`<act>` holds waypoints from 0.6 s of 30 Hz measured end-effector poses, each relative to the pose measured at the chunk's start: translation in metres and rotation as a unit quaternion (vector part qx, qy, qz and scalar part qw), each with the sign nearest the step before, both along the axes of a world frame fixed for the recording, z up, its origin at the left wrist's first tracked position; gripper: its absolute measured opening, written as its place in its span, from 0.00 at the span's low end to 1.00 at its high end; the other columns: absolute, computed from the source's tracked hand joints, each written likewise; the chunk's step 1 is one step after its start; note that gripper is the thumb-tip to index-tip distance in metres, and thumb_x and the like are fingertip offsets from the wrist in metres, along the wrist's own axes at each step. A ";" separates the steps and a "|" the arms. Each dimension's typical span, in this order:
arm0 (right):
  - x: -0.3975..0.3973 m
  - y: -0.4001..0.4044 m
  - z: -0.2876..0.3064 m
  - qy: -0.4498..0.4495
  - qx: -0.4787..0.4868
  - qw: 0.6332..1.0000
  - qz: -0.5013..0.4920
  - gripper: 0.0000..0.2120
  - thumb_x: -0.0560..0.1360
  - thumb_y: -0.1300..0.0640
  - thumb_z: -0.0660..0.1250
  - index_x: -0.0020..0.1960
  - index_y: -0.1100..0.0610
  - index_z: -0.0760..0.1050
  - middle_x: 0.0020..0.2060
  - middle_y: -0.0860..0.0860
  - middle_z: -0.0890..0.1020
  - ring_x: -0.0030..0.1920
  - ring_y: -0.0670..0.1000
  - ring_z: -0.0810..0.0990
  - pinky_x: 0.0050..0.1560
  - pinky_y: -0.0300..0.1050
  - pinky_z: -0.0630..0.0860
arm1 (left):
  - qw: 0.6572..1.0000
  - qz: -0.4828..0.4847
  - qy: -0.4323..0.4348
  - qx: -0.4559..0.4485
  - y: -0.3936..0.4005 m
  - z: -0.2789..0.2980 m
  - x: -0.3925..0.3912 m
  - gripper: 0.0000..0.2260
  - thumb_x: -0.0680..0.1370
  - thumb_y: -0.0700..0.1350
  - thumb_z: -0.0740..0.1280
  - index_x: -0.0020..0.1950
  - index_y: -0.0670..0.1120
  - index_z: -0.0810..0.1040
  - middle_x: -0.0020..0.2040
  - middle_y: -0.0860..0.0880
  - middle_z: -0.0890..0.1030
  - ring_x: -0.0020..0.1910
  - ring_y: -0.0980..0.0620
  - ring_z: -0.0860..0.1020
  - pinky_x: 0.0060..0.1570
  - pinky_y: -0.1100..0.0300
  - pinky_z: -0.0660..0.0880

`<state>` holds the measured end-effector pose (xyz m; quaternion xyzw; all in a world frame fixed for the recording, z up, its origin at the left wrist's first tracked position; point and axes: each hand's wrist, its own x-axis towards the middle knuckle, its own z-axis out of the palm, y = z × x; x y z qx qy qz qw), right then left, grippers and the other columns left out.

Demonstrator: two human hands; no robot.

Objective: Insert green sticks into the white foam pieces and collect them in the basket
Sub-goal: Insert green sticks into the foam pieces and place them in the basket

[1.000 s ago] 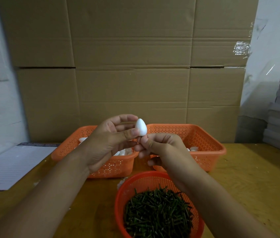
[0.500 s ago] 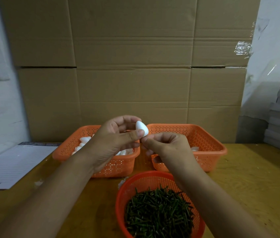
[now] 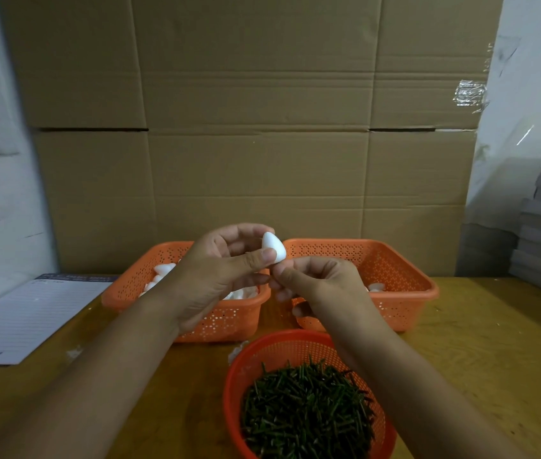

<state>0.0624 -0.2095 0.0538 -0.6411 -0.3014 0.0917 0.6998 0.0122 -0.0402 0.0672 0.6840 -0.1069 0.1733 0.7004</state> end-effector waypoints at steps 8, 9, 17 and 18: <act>0.000 0.000 0.000 -0.017 0.006 0.999 -0.049 0.07 0.74 0.60 0.73 0.37 0.57 0.84 0.32 0.55 0.85 0.31 0.47 0.78 0.29 0.36 0.71 | 0.998 0.021 -0.021 0.055 0.001 -0.001 0.000 0.12 0.71 0.46 0.78 0.54 0.51 0.84 0.56 0.45 0.85 0.53 0.48 0.84 0.50 0.57 0.81; 0.000 0.000 0.000 -0.019 0.005 0.999 -0.046 0.07 0.75 0.61 0.73 0.38 0.58 0.84 0.32 0.54 0.85 0.31 0.46 0.78 0.29 0.36 0.72 | 0.998 0.023 -0.025 0.061 0.002 -0.001 0.000 0.12 0.71 0.45 0.77 0.53 0.51 0.84 0.55 0.45 0.85 0.53 0.48 0.84 0.50 0.57 0.81; 0.000 0.002 -0.002 -0.030 0.009 0.998 -0.051 0.07 0.75 0.60 0.72 0.39 0.59 0.84 0.31 0.52 0.85 0.30 0.45 0.79 0.29 0.36 0.72 | 0.996 0.037 -0.056 0.056 -0.002 -0.003 0.003 0.12 0.70 0.43 0.77 0.52 0.49 0.83 0.52 0.46 0.85 0.50 0.50 0.85 0.46 0.60 0.80; 0.000 0.002 -0.001 -0.031 0.012 0.998 -0.051 0.06 0.76 0.60 0.72 0.40 0.59 0.84 0.31 0.52 0.85 0.30 0.44 0.79 0.29 0.36 0.72 | 0.996 0.039 -0.057 0.052 -0.002 -0.003 0.003 0.13 0.70 0.42 0.77 0.53 0.48 0.82 0.52 0.46 0.85 0.50 0.50 0.85 0.46 0.60 0.80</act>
